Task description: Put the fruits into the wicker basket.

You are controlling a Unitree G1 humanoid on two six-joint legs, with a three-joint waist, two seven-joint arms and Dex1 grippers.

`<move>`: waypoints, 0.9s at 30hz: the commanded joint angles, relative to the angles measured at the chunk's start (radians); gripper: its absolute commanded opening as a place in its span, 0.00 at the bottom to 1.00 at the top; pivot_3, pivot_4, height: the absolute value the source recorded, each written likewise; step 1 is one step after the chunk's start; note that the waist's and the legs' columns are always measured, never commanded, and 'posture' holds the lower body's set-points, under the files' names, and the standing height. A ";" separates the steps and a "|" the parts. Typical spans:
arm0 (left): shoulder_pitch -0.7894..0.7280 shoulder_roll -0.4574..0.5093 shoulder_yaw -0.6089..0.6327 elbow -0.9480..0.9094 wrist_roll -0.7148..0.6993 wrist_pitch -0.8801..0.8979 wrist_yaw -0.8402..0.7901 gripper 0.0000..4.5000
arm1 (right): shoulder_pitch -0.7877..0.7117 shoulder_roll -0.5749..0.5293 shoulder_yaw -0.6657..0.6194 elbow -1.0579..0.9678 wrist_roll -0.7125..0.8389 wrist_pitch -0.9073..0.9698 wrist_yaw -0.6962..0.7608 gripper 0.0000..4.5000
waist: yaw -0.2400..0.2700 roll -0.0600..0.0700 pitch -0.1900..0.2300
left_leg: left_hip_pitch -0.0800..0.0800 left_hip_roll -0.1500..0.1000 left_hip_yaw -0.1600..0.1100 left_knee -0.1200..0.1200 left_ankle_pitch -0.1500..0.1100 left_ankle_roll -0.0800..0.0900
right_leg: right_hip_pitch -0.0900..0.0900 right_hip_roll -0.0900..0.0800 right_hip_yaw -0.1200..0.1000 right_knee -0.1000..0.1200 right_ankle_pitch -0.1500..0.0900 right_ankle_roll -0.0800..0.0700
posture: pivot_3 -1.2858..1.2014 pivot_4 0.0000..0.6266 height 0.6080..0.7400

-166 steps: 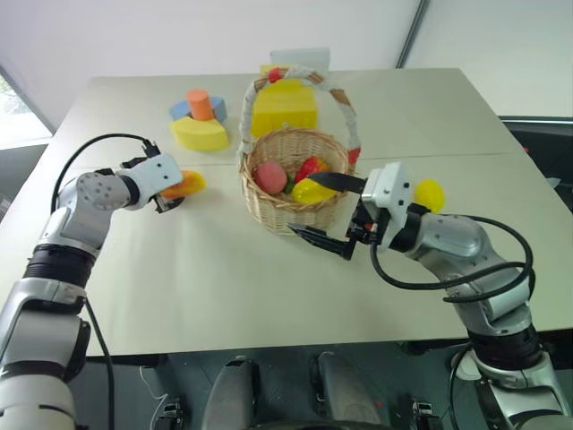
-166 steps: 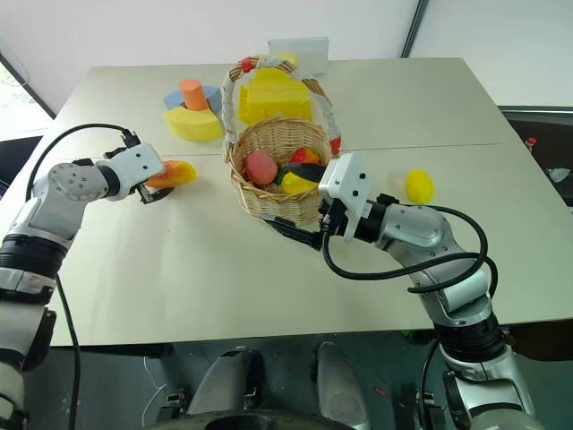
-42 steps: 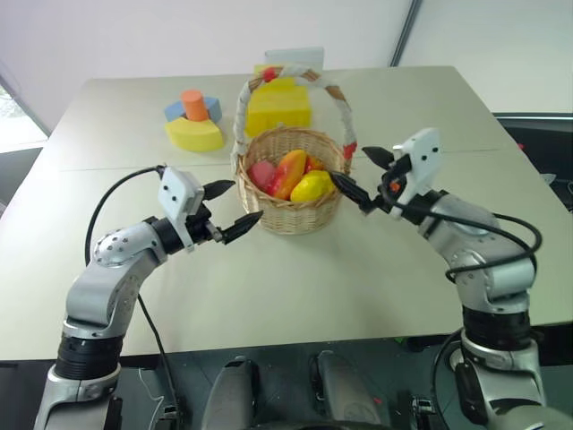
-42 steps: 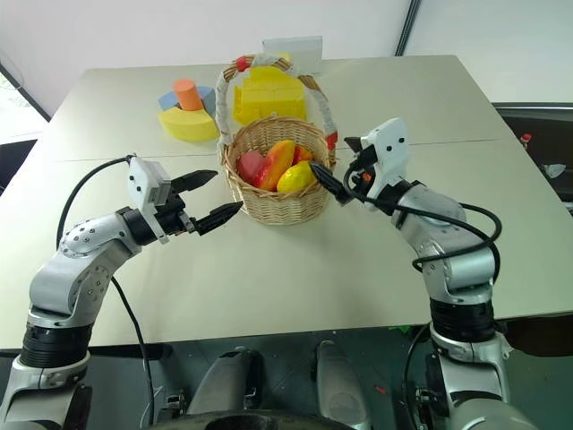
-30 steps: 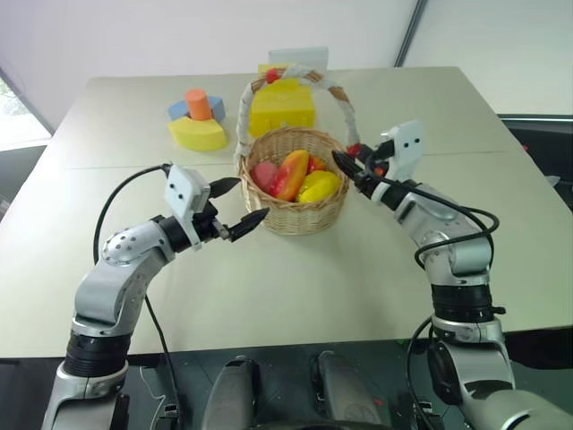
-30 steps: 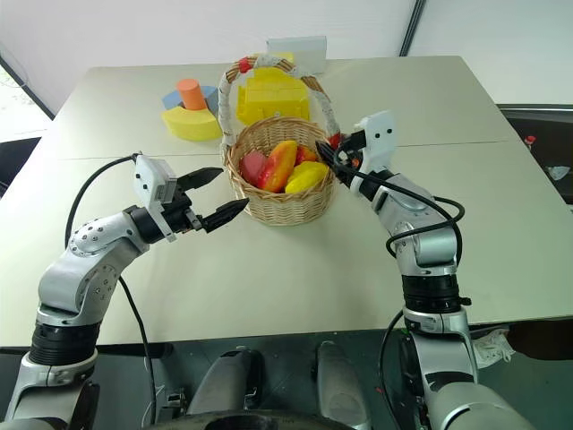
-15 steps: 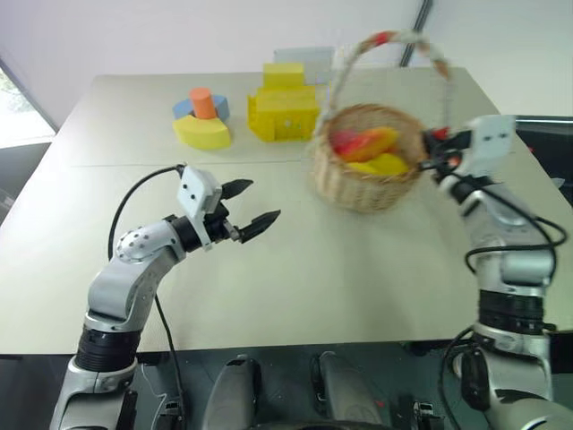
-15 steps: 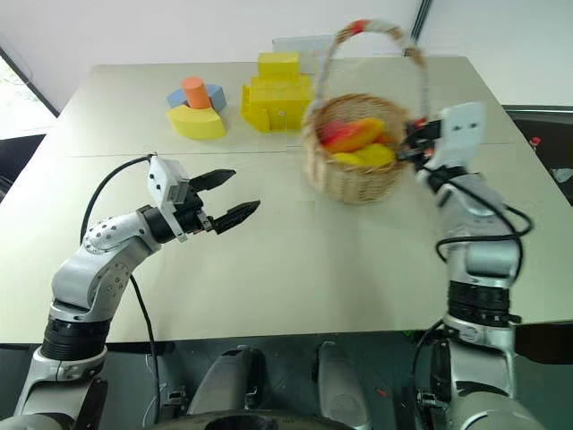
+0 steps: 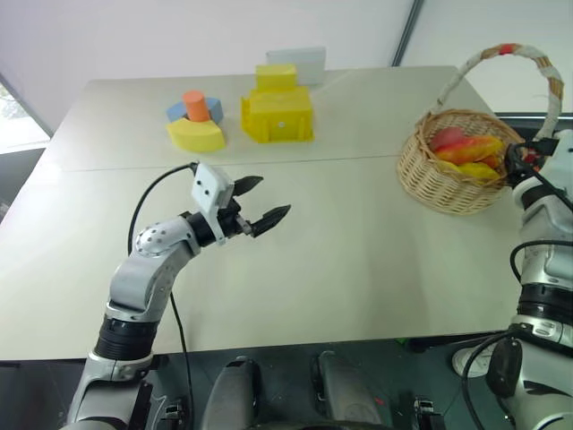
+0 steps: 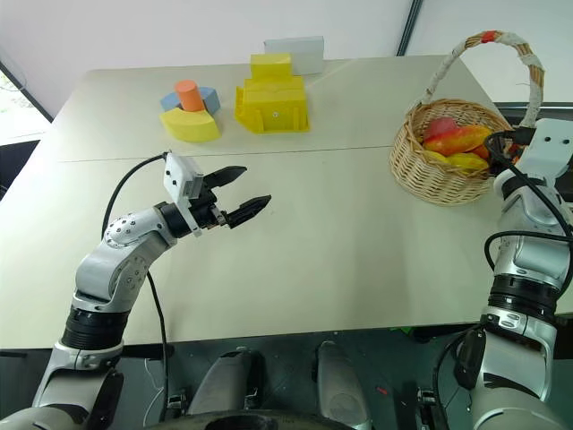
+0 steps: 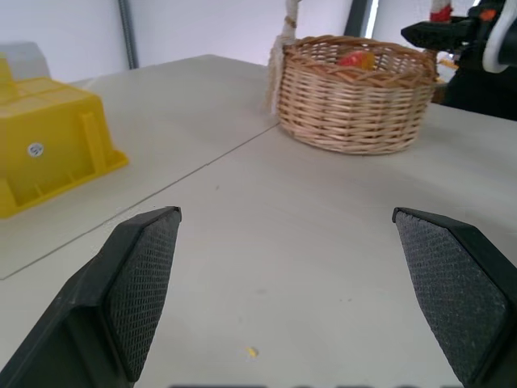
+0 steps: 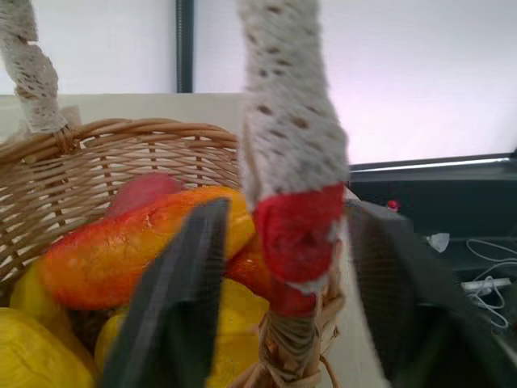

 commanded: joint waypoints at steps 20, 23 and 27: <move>0.303 0.126 0.313 0.131 0.041 -0.138 0.088 1.00 | 0.466 -0.052 0.232 -0.557 0.170 0.007 0.529 0.99 | 0.001 -0.001 0.000 | 0.005 0.002 -0.002 0.000 -0.001 0.001 | 0.007 0.000 -0.001 -0.001 0.000 0.000 | 0.52 0.24 1.00; 0.347 0.129 0.335 0.105 0.044 -0.145 0.101 1.00 | 0.407 -0.010 0.279 -0.492 0.146 -0.020 0.521 0.99 | 0.002 -0.001 0.000 | 0.005 0.002 -0.001 0.000 -0.001 0.001 | 0.007 0.000 -0.001 -0.002 0.000 0.000 | 0.52 0.24 1.00; 0.374 0.120 0.354 0.062 0.028 -0.132 0.130 1.00 | 0.361 0.003 0.293 -0.407 0.121 -0.061 0.531 0.99 | 0.004 -0.001 0.000 | 0.004 0.002 -0.002 0.000 -0.001 0.001 | 0.007 -0.002 -0.002 -0.002 0.000 0.000 | 0.52 0.24 1.00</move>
